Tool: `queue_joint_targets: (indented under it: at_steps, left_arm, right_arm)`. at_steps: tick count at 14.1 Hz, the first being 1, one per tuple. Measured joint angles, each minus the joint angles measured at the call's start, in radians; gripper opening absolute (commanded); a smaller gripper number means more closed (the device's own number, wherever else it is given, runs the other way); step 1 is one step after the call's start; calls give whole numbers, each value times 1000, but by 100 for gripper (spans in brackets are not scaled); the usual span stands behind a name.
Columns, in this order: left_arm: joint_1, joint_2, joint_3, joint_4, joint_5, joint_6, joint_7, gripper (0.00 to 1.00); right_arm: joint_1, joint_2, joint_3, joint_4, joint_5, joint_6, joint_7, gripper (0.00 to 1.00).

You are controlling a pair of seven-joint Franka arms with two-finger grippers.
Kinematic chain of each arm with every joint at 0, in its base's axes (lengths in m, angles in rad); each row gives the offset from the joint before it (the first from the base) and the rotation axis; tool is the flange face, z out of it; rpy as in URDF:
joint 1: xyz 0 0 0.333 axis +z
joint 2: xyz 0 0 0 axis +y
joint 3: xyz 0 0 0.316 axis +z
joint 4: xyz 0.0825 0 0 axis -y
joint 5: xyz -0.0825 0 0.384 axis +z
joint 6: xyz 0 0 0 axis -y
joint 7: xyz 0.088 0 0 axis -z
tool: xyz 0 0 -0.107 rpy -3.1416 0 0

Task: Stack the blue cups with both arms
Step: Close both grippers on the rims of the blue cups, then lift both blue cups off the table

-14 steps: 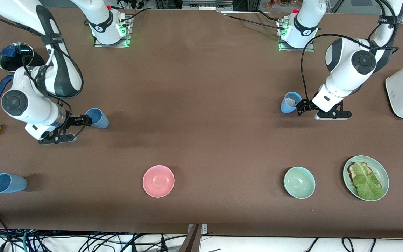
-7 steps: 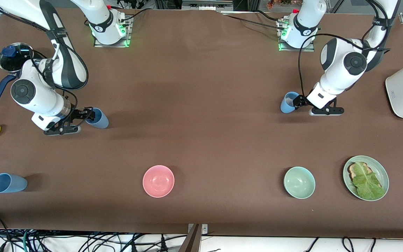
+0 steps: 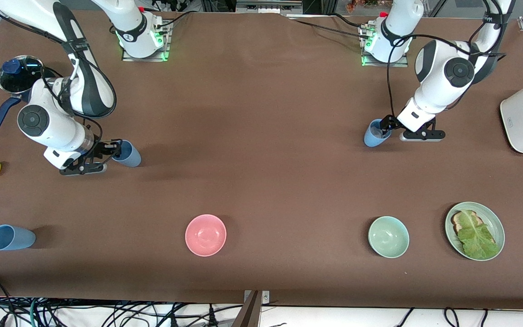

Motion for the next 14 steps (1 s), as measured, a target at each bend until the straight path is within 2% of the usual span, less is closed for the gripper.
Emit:
queue_joint_targets:
  at_steps: [1,8,10,14]
  left_arm:
    - [0,-9,0,-3,0,-5,0,100]
    - [-1,-15,-1,-67,0,-11,1,100]
    - [-7,-15,-2,-75,0,-10,1,100]
    - [-18,-11,-2,-82,0,-4,1,100]
  right_arm:
    - [0,2,0,0,0,0,0,1]
    - [2,-1,5,7,2,-16,1,0]
    - [3,-1,6,58,16,-109,2,0]
    - [23,-3,7,256,52,-366,5,0]
